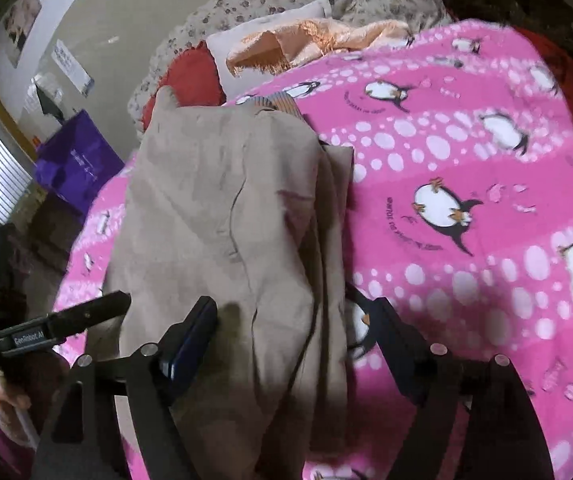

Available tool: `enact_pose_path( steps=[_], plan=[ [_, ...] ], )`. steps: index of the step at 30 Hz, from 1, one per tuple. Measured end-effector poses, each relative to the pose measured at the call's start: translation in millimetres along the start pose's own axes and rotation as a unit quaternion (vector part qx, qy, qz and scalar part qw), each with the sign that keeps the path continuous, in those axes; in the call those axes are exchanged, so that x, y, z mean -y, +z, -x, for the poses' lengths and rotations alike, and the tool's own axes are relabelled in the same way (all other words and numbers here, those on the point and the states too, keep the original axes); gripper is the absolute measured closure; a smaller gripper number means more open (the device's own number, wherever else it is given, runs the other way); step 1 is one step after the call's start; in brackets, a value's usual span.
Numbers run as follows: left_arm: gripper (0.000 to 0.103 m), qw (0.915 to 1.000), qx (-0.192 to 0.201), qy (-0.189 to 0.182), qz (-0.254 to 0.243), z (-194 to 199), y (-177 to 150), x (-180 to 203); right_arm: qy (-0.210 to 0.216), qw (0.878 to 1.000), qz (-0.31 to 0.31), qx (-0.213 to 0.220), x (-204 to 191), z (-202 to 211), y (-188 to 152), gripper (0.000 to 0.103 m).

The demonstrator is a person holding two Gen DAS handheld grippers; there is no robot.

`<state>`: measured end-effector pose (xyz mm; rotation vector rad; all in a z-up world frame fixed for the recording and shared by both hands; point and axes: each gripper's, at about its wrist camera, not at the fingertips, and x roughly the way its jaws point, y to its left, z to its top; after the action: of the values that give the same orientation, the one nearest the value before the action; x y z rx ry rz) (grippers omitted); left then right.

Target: Fold large clothes

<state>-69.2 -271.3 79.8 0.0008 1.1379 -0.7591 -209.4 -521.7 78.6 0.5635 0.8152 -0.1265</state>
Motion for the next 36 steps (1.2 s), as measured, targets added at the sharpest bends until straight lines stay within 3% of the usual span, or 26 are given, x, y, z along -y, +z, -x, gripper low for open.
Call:
enact_pose_path(
  steps=[4,7,9,11,12,14,16,17,22,26,28,30,33,36],
  plan=[
    [0.006,0.9979,-0.031,-0.056,0.001,-17.9,10.4,-11.2,0.064,0.998,-0.003,-0.016,7.0,-17.7,11.6,0.020],
    [0.005,0.9949,-0.048,-0.086,0.021,-32.9,16.5,-18.9,0.088,0.995,-0.020,-0.036,13.1,-38.7,17.9,0.016],
    [0.006,0.9923,-0.057,-0.104,0.035,-39.8,17.9,-21.5,0.092,0.995,-0.022,-0.025,12.4,-41.2,20.6,0.017],
    [0.028,0.9910,-0.056,-0.119,0.026,-39.8,18.1,-18.4,0.116,0.992,-0.026,-0.038,7.5,-42.1,22.3,0.045],
    [0.031,0.9911,-0.057,-0.118,0.020,-38.5,19.5,-16.5,0.138,0.988,-0.035,-0.055,4.5,-44.0,22.3,0.066],
    [0.053,0.9906,-0.055,-0.125,0.007,-27.9,19.2,-12.0,0.137,0.989,-0.029,-0.055,-6.4,-38.4,21.5,0.073],
    [0.064,0.9892,-0.053,-0.137,-0.010,-4.7,17.6,-7.4,0.153,0.987,-0.007,-0.053,-24.4,-26.4,19.3,0.075],
    [0.065,0.9888,-0.050,-0.140,-0.015,5.4,14.8,-5.9,0.160,0.986,-0.001,-0.051,-31.6,-20.9,18.6,0.075],
    [0.065,0.9907,-0.041,-0.103,-0.080,81.2,-25.7,-9.5,0.225,0.973,0.026,-0.045,-79.8,13.5,-4.5,0.075],
    [0.064,0.9930,-0.068,-0.080,-0.054,101.3,-55.3,-37.4,0.252,0.963,0.007,-0.092,-104.5,3.8,-42.8,0.075],
    [0.059,0.9947,-0.079,-0.055,-0.036,94.0,-77.2,-55.0,0.198,0.973,0.038,-0.111,-116.1,-7.6,-61.9,0.057],
    [0.048,0.9951,-0.094,-0.028,-0.006,79.4,-90.2,-64.4,0.101,0.984,0.062,-0.132,-120.1,-13.7,-75.7,0.053],
    [0.029,0.9982,-0.057,0.020,0.006,90.0,-98.5,-70.3,0.087,0.987,0.068,-0.114,-121.6,19.0,-73.5,0.053],
    [0.028,0.9984,-0.014,0.053,-0.014,113.1,-104.2,-63.9,0.097,0.987,0.097,-0.089,-136.5,66.5,-71.8,0.053]
  ],
)
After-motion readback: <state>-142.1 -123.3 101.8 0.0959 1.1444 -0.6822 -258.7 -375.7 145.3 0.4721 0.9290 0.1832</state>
